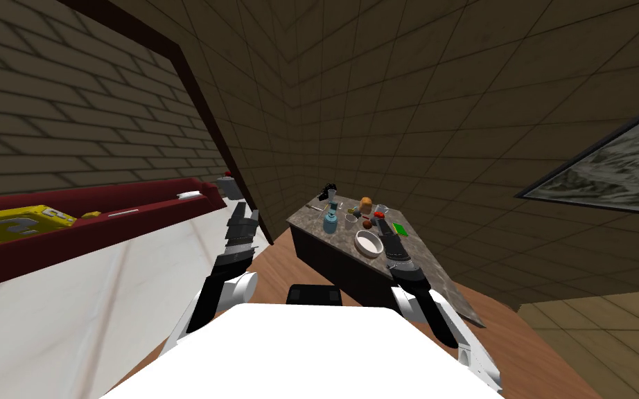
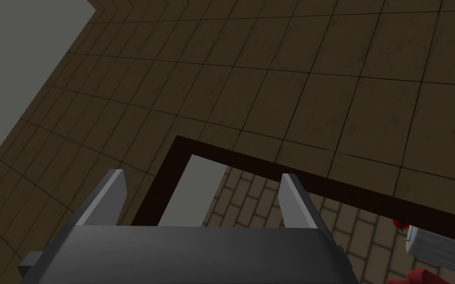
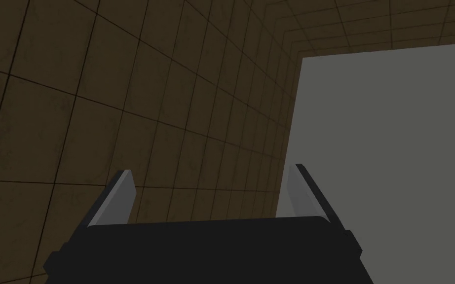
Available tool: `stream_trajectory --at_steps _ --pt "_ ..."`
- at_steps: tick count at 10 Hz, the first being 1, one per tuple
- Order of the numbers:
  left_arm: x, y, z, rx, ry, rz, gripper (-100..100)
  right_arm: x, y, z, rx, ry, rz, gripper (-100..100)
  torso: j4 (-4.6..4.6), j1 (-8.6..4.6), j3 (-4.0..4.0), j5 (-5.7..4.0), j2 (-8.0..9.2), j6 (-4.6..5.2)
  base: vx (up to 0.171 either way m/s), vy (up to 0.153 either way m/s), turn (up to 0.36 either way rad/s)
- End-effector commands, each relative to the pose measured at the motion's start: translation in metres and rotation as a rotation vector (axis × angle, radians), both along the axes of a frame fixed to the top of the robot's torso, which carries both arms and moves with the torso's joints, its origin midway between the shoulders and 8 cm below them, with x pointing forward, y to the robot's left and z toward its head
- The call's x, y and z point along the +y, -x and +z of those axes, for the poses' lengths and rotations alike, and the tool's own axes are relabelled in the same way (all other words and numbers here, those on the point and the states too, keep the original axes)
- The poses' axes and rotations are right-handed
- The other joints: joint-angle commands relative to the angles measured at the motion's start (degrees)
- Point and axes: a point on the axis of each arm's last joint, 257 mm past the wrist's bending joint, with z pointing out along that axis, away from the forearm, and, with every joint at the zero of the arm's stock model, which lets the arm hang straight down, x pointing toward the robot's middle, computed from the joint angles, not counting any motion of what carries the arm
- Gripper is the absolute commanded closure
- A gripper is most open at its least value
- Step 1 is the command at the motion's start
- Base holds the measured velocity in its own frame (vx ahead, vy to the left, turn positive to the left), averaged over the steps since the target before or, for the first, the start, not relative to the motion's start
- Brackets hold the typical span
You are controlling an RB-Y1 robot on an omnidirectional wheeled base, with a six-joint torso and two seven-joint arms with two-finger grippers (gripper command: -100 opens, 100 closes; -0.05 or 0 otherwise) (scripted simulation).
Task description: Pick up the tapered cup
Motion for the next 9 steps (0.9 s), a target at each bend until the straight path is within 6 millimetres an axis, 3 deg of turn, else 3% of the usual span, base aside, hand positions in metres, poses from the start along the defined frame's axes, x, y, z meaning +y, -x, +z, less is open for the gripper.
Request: stream_trajectory --at_steps 1,9 --pt "0.0 0.0 0.0 0.0 0.0 0.0 0 -0.002 -0.002 -0.011 0.033 0.054 0.01 -100 0.0 0.0 0.0 0.0 0.0 0.0 0.007 0.015 0.041" --pt "0.0 0.0 0.0 0.0 0.0 0.0 0 -0.019 -0.01 -0.054 0.164 0.292 0.057 -100 0.0 0.02 -0.01 0.0 -0.01 0.0 0.01 0.02 0.056"
